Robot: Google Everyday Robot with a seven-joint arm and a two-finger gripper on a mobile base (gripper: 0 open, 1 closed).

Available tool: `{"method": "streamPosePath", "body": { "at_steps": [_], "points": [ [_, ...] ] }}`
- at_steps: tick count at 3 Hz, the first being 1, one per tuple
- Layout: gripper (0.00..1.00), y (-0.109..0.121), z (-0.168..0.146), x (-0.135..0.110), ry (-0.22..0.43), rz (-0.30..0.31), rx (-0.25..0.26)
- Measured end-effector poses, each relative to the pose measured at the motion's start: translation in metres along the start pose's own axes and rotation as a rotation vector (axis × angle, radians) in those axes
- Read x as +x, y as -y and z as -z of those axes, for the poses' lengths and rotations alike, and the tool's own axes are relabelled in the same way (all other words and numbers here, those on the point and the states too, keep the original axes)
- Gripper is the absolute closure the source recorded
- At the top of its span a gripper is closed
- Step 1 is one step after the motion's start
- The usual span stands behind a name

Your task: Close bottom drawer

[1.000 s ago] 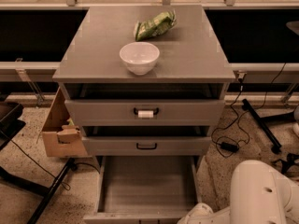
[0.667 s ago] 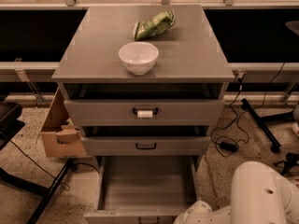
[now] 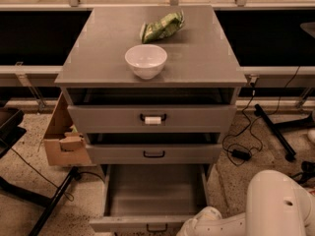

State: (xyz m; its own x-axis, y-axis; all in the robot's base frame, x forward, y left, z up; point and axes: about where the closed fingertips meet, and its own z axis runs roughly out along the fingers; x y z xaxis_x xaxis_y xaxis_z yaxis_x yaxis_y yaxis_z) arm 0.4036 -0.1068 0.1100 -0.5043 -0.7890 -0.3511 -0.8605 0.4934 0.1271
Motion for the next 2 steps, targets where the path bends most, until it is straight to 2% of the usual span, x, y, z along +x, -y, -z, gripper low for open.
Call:
{"method": "streamPosePath", "body": {
  "at_steps": [1, 2],
  "points": [
    [1.0, 0.0154, 0.0065, -0.0214, 0.018, 0.037, 0.033],
    [1.0, 0.0154, 0.0065, -0.0214, 0.018, 0.037, 0.033]
  ]
}}
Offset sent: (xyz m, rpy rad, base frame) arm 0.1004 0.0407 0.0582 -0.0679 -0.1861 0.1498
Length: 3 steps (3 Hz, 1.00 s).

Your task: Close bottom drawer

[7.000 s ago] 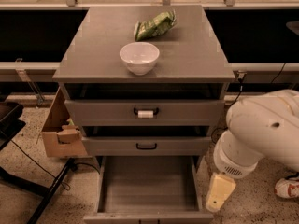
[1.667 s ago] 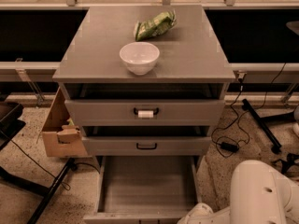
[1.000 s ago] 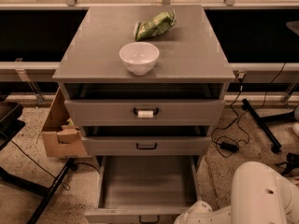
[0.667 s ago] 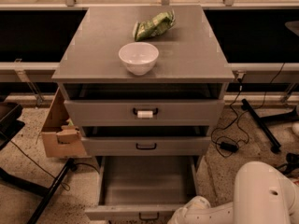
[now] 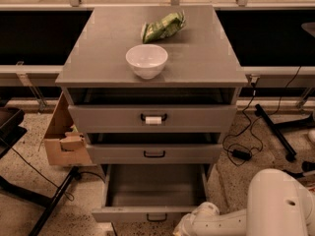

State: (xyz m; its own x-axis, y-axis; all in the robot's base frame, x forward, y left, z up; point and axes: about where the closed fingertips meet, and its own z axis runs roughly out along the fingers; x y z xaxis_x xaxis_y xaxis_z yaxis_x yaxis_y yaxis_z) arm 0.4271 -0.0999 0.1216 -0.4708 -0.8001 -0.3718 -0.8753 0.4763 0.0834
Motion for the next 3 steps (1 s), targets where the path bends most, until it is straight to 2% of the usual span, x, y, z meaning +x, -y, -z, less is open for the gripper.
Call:
{"method": "streamPosePath", "body": {
  "at_steps": [1, 2, 3],
  "points": [
    [1.0, 0.003, -0.004, -0.003, 0.008, 0.007, 0.006],
    [1.0, 0.029, -0.009, -0.02, 0.024, 0.081, 0.047],
    [1.0, 0.031, -0.009, -0.022, 0.026, 0.089, 0.052]
  ]
}}
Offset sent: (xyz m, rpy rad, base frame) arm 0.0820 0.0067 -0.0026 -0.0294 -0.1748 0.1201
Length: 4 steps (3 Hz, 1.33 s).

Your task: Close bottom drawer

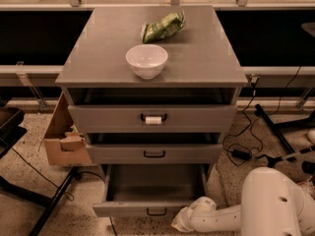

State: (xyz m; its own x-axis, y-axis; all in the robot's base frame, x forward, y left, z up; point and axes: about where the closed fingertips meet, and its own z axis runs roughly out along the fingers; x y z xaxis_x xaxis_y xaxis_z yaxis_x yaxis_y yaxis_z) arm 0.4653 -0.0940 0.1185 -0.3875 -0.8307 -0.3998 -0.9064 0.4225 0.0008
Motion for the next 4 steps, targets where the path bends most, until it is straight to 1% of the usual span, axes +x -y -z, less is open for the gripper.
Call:
{"method": "streamPosePath", "body": {
  "at_steps": [1, 2, 3, 4],
  "points": [
    [1.0, 0.032, 0.0, -0.011, 0.017, 0.041, 0.051],
    [1.0, 0.037, 0.0, -0.013, 0.022, 0.047, 0.059],
    [1.0, 0.091, 0.002, -0.03, 0.065, 0.099, 0.134],
    [1.0, 0.094, 0.003, -0.03, 0.069, 0.101, 0.14]
  ]
}}
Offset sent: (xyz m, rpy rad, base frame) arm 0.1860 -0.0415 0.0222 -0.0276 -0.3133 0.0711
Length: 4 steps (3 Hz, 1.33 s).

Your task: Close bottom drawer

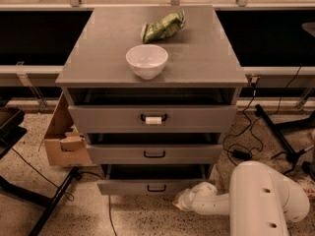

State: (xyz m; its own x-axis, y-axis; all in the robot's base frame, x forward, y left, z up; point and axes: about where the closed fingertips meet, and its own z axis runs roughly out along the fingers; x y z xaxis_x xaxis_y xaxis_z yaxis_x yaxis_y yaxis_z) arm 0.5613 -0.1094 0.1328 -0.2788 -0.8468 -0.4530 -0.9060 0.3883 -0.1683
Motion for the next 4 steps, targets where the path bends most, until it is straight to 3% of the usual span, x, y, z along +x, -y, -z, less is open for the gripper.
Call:
{"method": "streamPosePath", "body": {
  "at_steps": [2, 3, 4],
  "points": [
    [1.0, 0.117, 0.02, -0.006, 0.103, 0.053, 0.189],
    [0.98, 0.117, 0.02, -0.006, 0.103, 0.053, 0.189],
    [0.77, 0.117, 0.02, -0.006, 0.103, 0.053, 0.189]
  ]
}}
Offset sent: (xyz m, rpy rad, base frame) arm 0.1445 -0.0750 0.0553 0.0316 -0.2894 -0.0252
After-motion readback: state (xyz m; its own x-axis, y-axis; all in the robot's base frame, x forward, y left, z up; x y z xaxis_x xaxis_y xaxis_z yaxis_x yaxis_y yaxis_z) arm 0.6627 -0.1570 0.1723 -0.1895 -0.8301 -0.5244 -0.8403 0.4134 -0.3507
